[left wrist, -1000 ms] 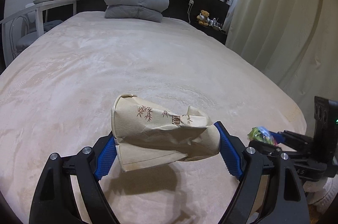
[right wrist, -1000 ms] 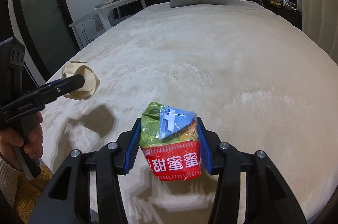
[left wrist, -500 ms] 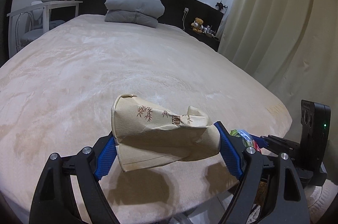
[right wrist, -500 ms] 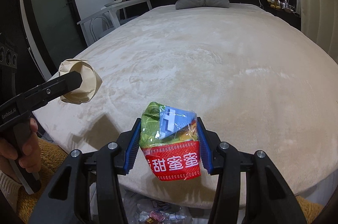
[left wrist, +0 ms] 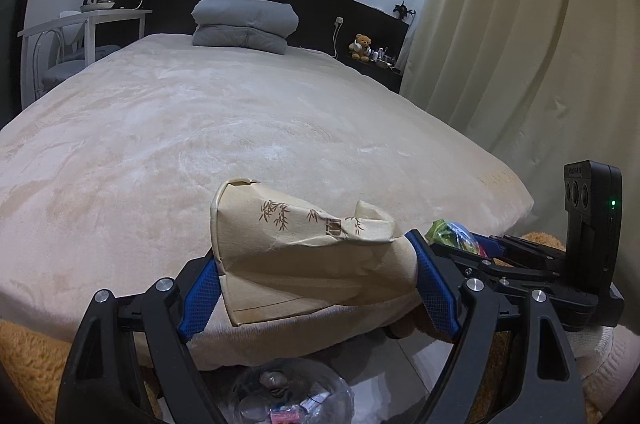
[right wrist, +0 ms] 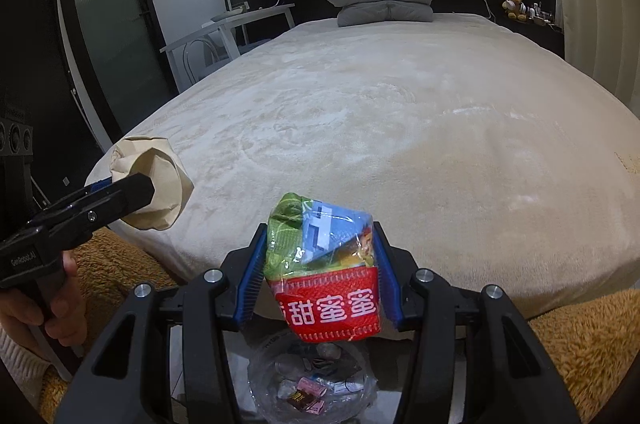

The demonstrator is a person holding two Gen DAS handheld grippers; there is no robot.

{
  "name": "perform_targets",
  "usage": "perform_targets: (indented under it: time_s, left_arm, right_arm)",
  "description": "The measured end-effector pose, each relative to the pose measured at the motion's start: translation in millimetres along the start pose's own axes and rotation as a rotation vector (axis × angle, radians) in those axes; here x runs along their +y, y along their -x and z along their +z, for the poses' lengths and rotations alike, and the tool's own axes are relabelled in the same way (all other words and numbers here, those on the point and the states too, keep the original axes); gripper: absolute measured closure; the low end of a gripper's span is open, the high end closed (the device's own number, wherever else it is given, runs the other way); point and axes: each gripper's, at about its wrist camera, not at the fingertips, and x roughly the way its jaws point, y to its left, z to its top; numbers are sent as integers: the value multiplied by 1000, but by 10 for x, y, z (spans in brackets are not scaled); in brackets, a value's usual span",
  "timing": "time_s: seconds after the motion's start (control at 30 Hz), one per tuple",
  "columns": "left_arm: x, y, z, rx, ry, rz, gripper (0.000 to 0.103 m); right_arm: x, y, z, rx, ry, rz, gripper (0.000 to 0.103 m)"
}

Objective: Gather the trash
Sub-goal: 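Carry the paper bag and snack bag down to the floor trash bag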

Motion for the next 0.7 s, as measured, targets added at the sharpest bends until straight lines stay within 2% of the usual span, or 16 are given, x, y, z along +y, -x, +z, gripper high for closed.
perform_targets:
  time_s: [0.3, 0.7]
  left_arm:
    - [-8, 386, -274, -25, 38, -2, 20]
    - [-129, 356, -570, 48, 11, -34, 20]
  right_arm:
    - [87, 329, -243, -24, -16, 48, 53]
    - [97, 372, -482, 41, -37, 121, 53]
